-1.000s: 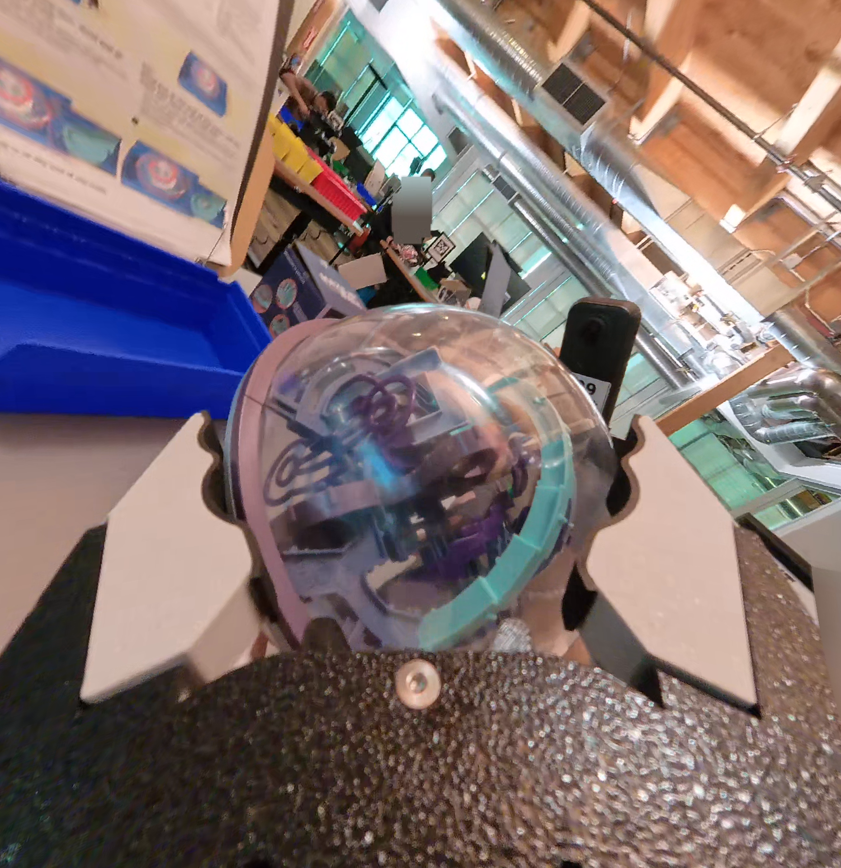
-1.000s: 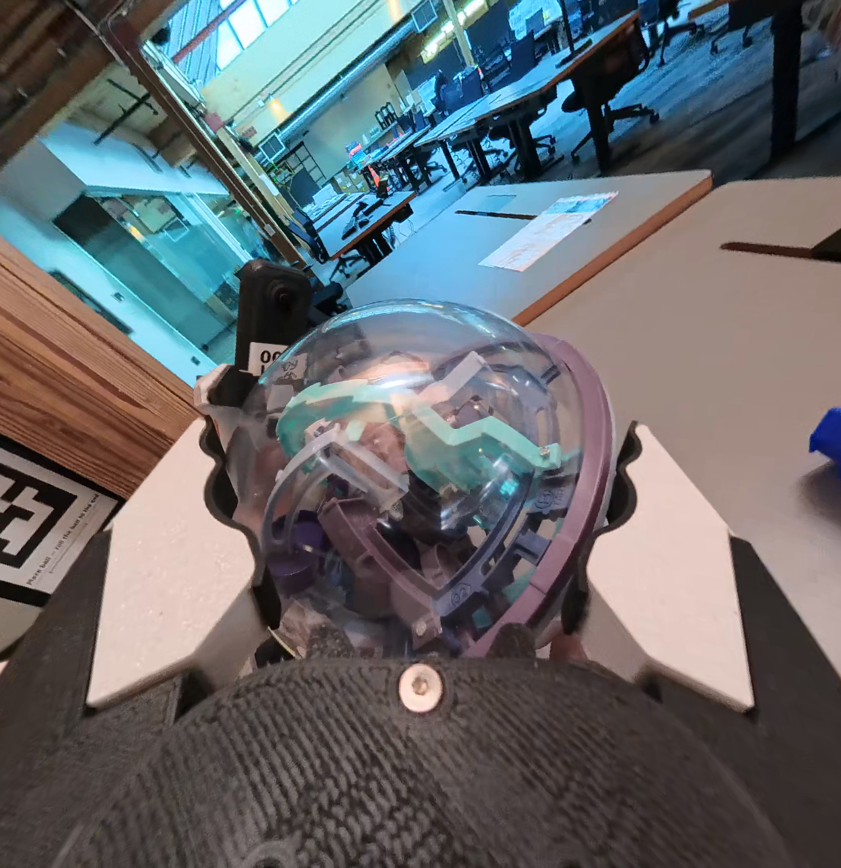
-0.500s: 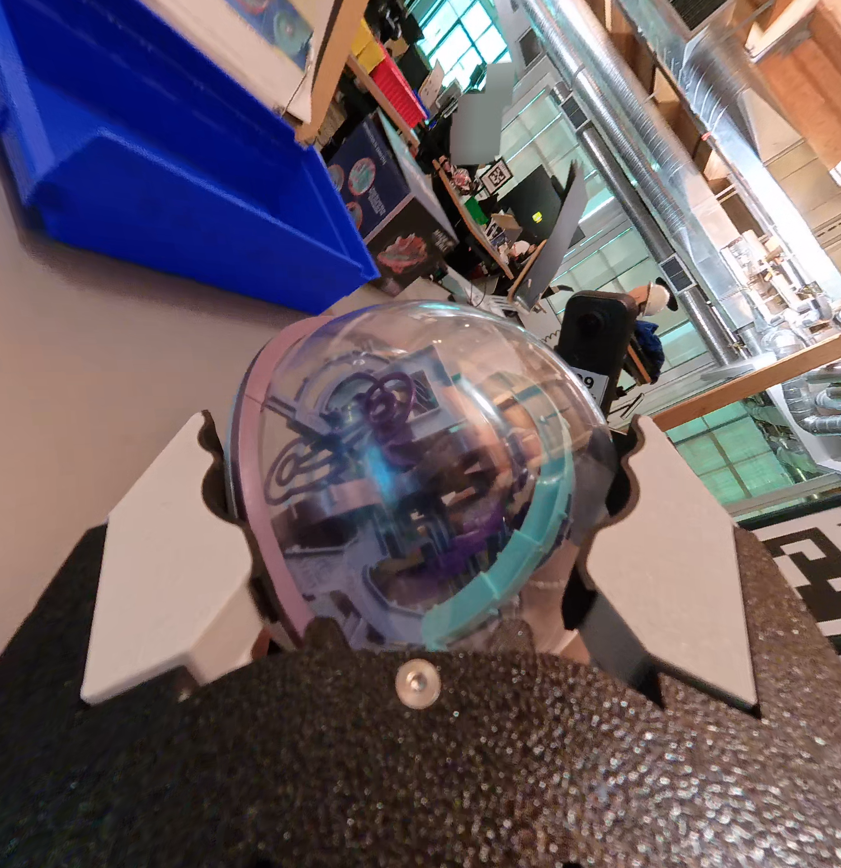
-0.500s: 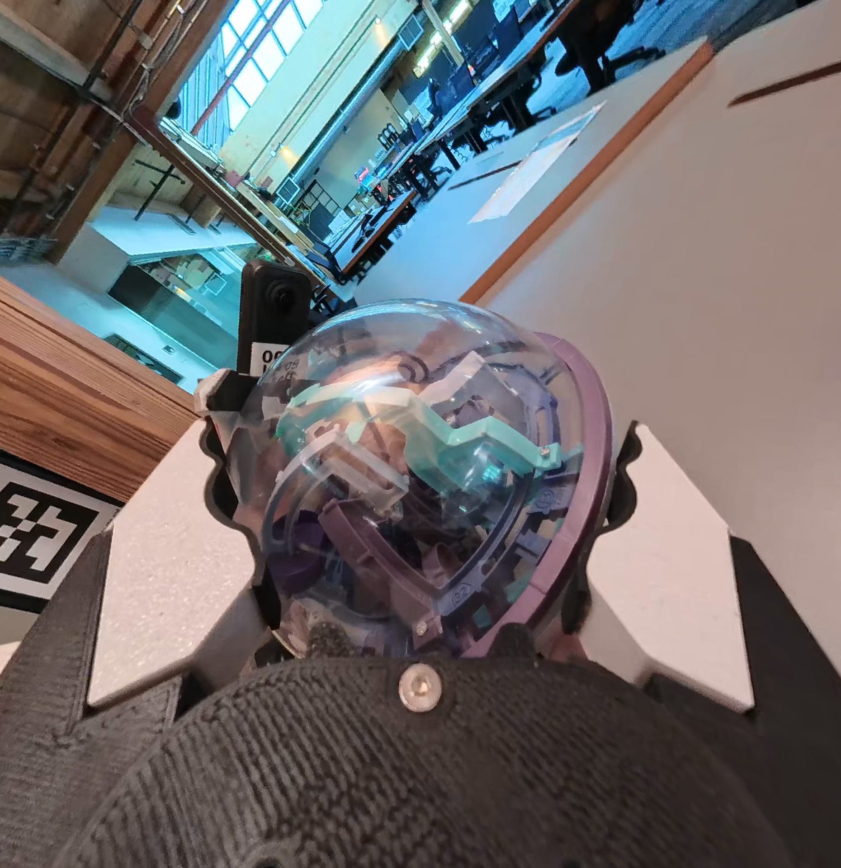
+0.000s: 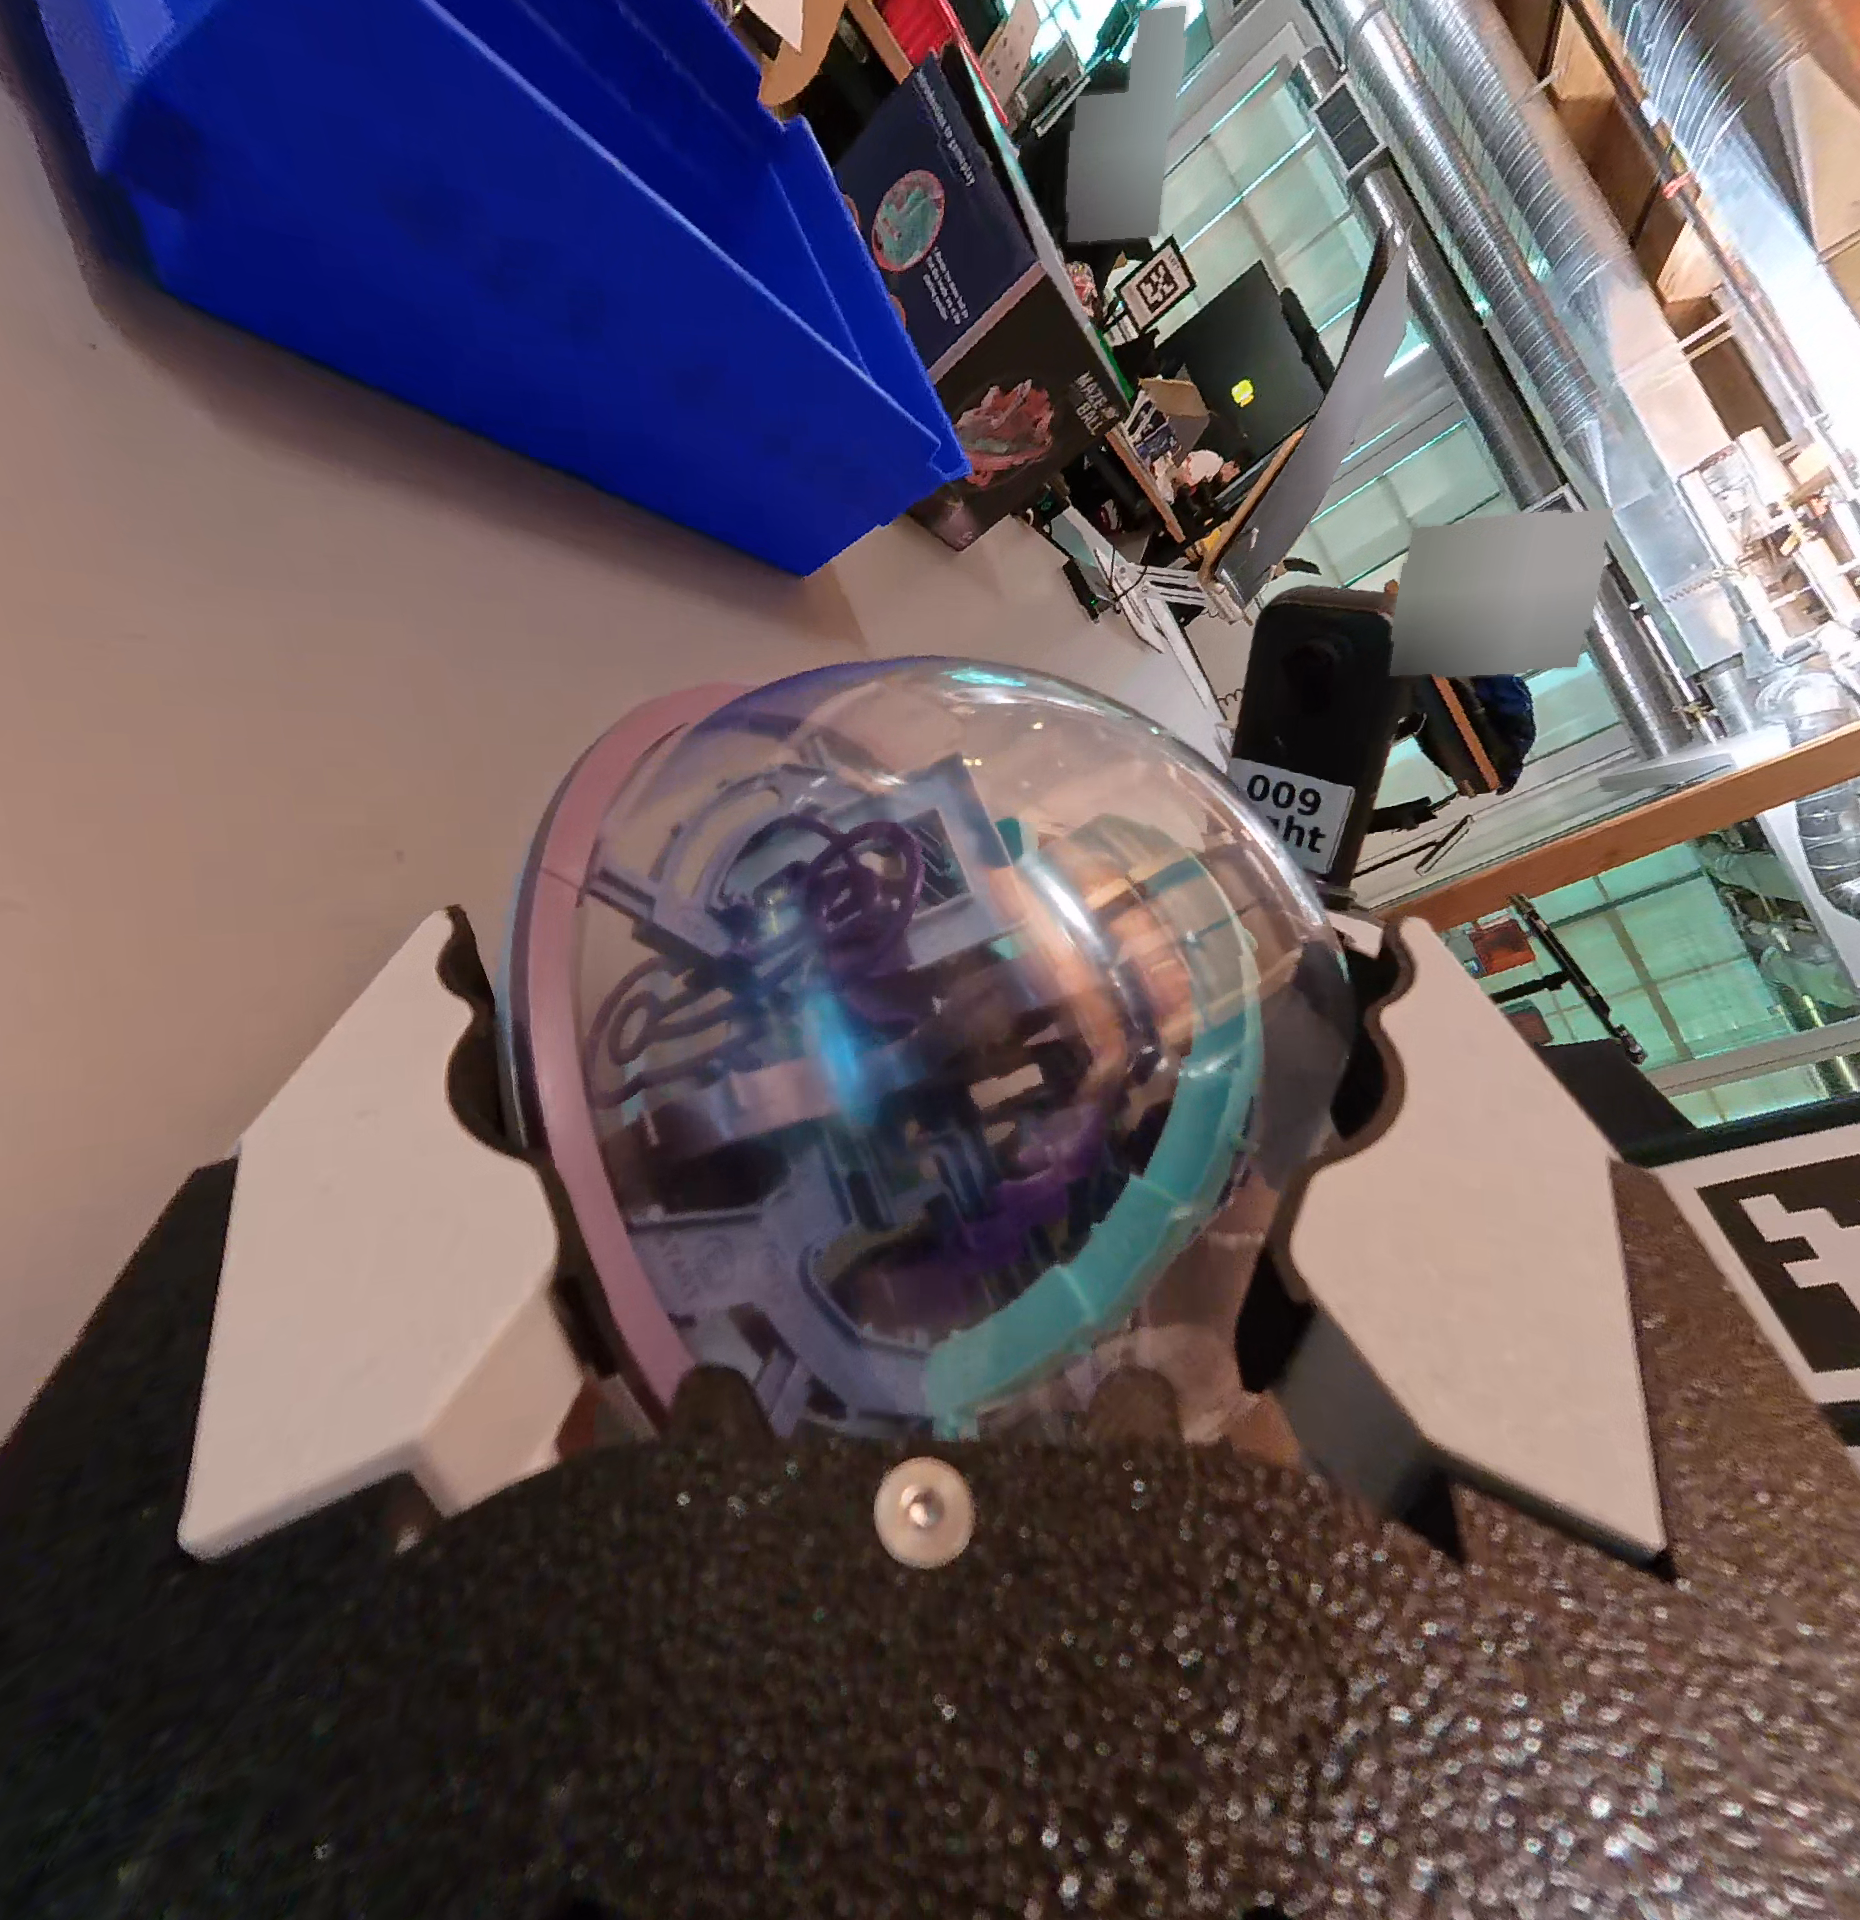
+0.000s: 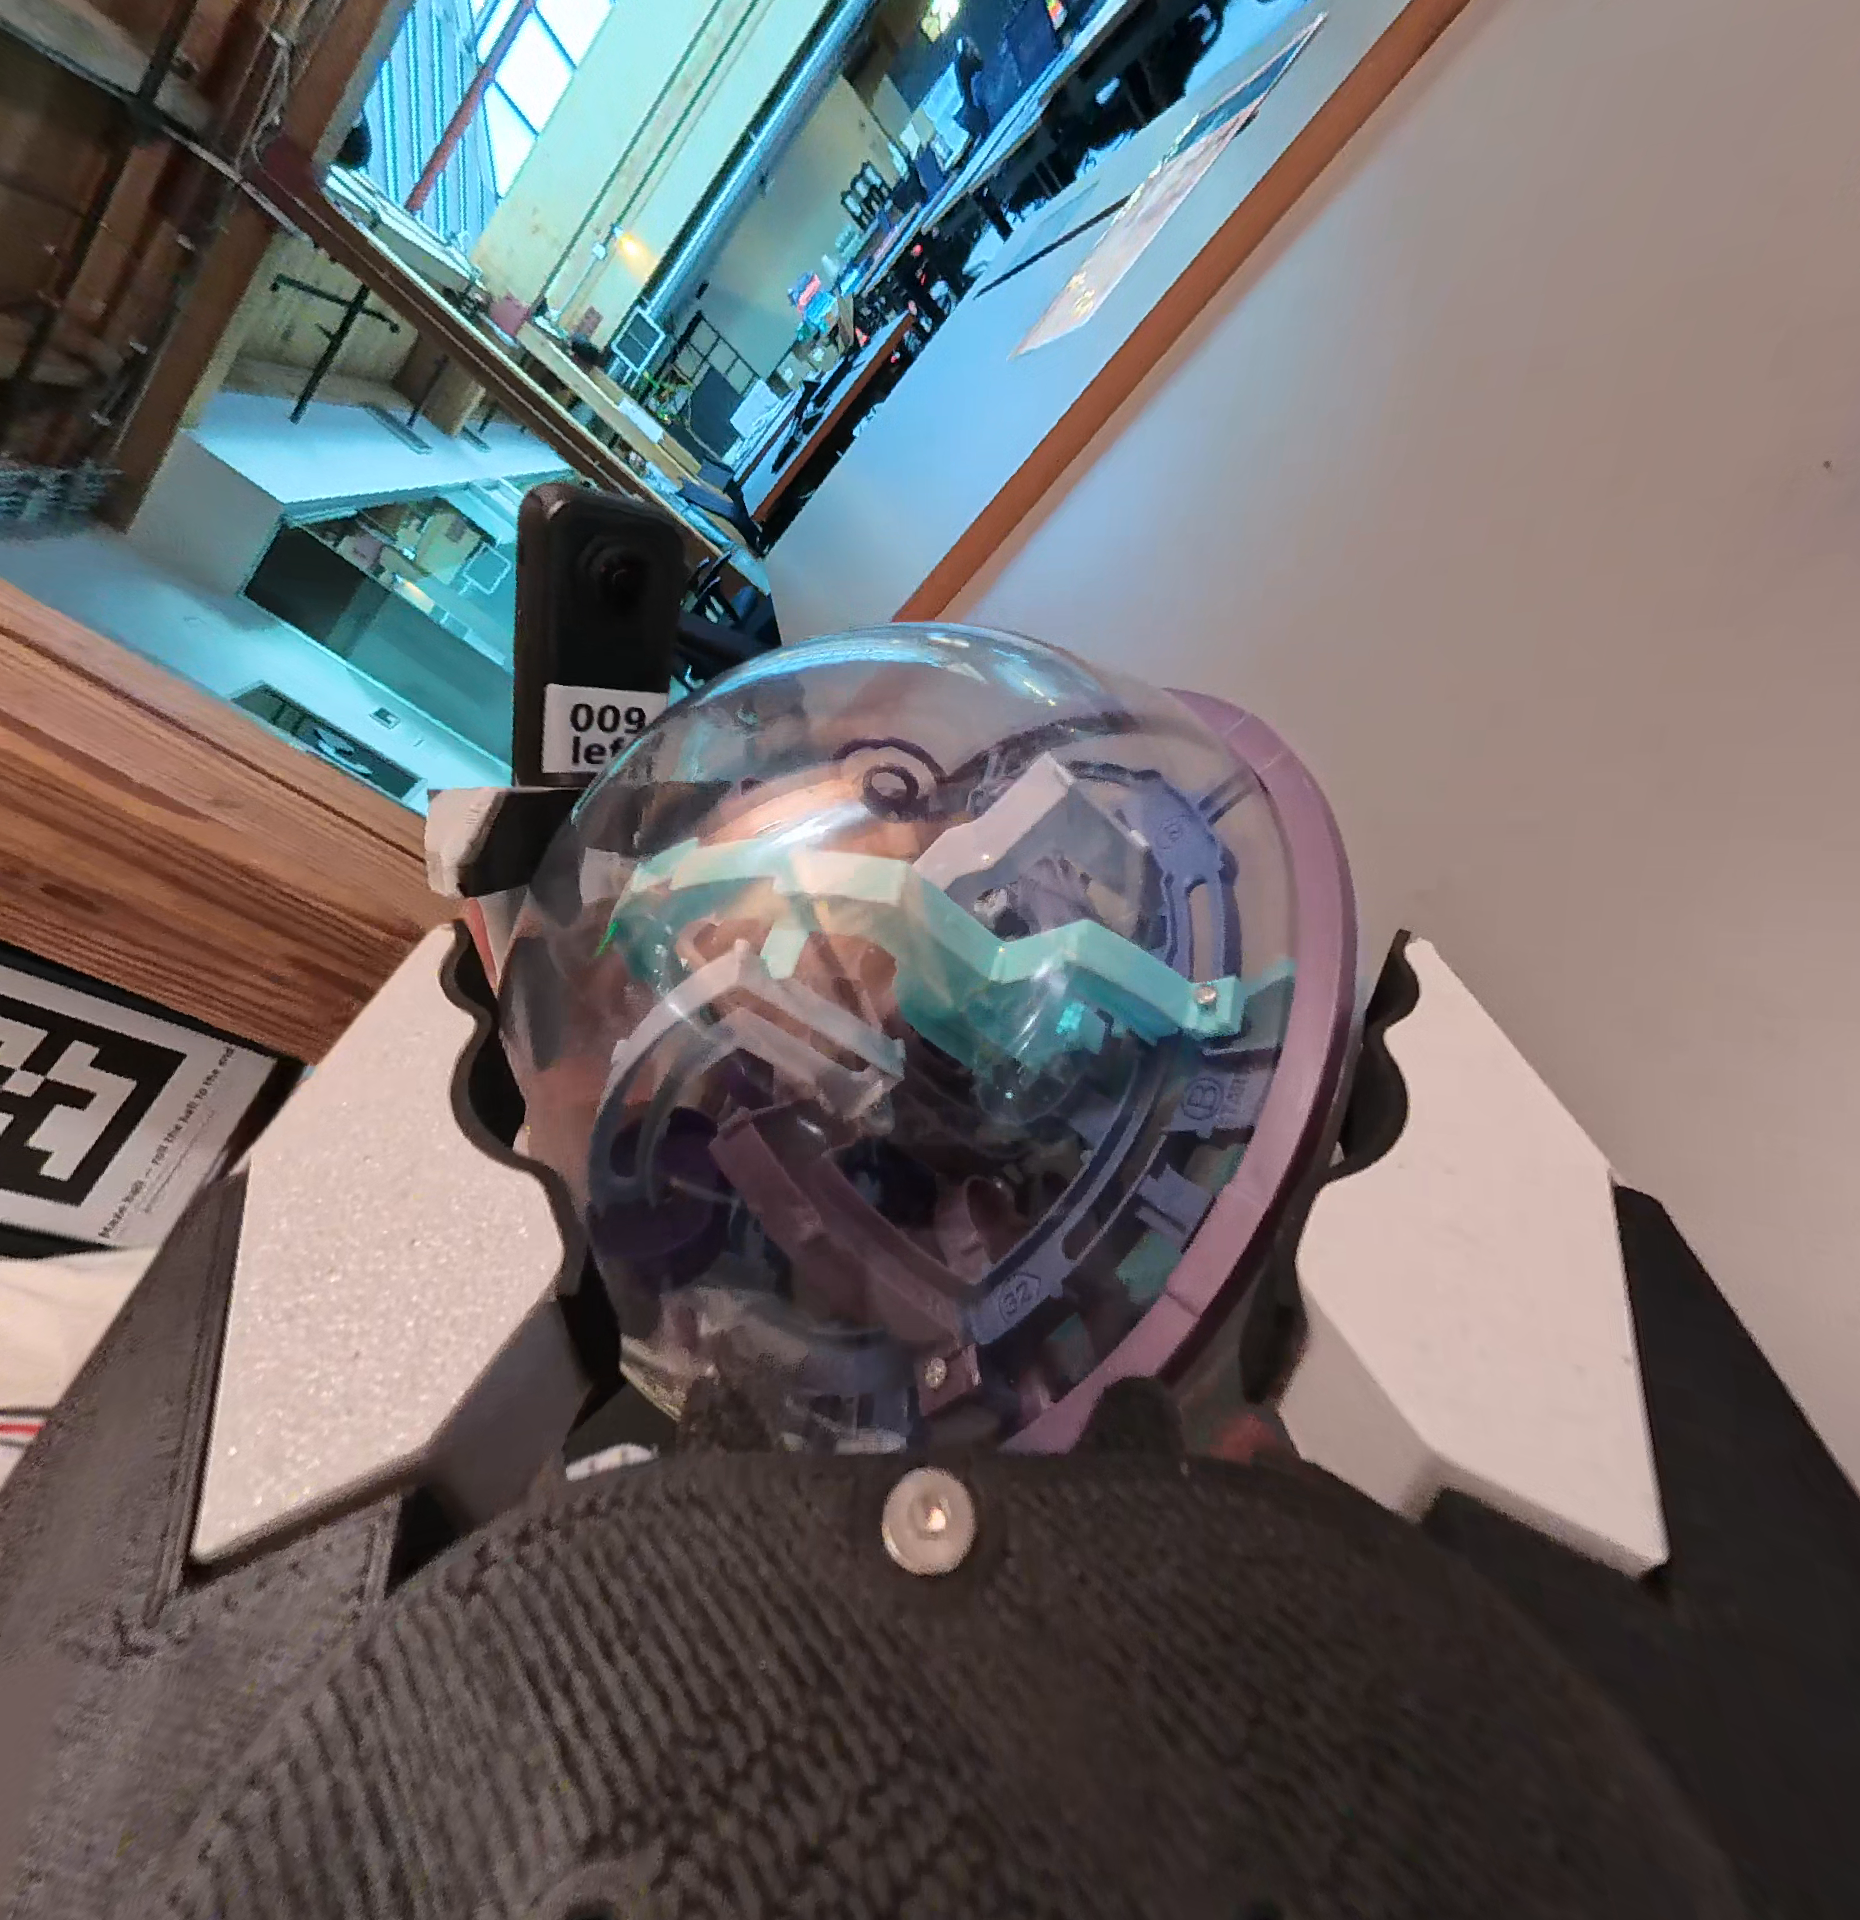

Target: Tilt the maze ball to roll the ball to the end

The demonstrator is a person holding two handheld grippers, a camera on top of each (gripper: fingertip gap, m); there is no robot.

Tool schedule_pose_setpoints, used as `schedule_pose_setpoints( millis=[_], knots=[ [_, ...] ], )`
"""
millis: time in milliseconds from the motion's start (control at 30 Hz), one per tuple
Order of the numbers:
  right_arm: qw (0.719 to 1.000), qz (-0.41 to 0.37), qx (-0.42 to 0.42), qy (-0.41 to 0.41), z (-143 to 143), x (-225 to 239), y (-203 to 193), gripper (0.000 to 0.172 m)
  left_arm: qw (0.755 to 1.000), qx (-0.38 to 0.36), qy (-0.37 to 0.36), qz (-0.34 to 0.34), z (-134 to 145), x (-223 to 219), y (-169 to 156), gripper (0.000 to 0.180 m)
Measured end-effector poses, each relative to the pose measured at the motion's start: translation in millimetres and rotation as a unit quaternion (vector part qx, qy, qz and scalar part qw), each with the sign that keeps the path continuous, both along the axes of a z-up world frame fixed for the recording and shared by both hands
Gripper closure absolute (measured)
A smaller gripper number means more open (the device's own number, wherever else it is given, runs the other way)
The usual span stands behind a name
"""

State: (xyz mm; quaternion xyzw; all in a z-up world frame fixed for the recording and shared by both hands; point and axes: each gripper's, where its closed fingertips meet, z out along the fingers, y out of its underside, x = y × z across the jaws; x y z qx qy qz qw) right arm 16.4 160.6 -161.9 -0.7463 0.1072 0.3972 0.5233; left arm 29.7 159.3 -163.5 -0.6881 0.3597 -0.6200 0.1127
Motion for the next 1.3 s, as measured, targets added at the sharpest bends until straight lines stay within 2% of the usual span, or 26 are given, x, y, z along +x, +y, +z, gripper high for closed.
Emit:
schedule_pose_setpoints(
  millis=[133, 233, 500, 633, 767, 833, 933, 1033, 1100, 1133, 1200, 1300],
  knots=[
    [0.997, -0.007, 0.021, -0.076, -9.2, 12.3, 0.5, 0.022, 1.000, 0.004, 0.020, -0.022, -17.3, -0.2, -0.1, 0.029],
    [0.995, 0.008, 0.044, -0.085, -2.3, 12.4, -1.0, 0.029, 0.999, -0.029, 0.009, -0.024, -14.7, -0.2, 4.5, 0.041],
    [0.980, 0.018, 0.104, -0.172, 8.2, 13.0, -1.1, 0.039, 0.999, 0.004, -0.022, -0.036, -10.5, 0.3, 11.0, 0.045],
    [0.950, 0.037, 0.165, -0.261, 16.6, 4.1, -9.5, 0.051, 0.993, 0.024, -0.090, -0.076, 3.9, -7.5, 12.6, 0.046],
    [0.938, 0.047, 0.193, -0.285, 20.1, -1.5, -12.8, 0.058, 0.981, 0.067, -0.147, -0.105, 12.0, -20.9, 20.4, 0.047],
    [0.937, 0.043, 0.200, -0.284, 20.9, -1.4, -12.9, 0.059, 0.974, 0.119, -0.161, -0.108, 17.0, -28.1, 28.2, 0.048],
    [0.938, 0.042, 0.204, -0.278, 21.2, -0.2, -12.8, 0.059, 0.940, 0.251, -0.201, -0.113, 30.3, -40.0, 33.1, 0.043],
    [0.935, 0.032, 0.209, -0.284, 23.7, 3.1, -12.0, 0.061, 0.865, 0.403, -0.243, -0.172, 38.3, -54.2, 11.2, 0.042],
    [0.934, 0.031, 0.213, -0.285, 23.8, 2.8, -12.7, 0.063, 0.816, 0.481, -0.238, -0.214, 32.5, -54.5, -3.1, 0.044],
    [0.936, 0.032, 0.212, -0.281, 23.1, 2.2, -12.9, 0.063, 0.800, 0.508, -0.222, -0.227, 27.2, -50.6, -6.7, 0.044],
    [0.939, 0.035, 0.209, -0.271, 21.2, 0.2, -13.5, 0.062, 0.780, 0.546, -0.186, -0.243, 14.8, -39.8, -9.1, 0.044],
    [0.940, 0.035, 0.208, -0.268, 19.8, -2.3, -14.7, 0.061, 0.776, 0.542, -0.175, -0.272, 0.9, -30.0, -20.3, 0.056]
  ],
)
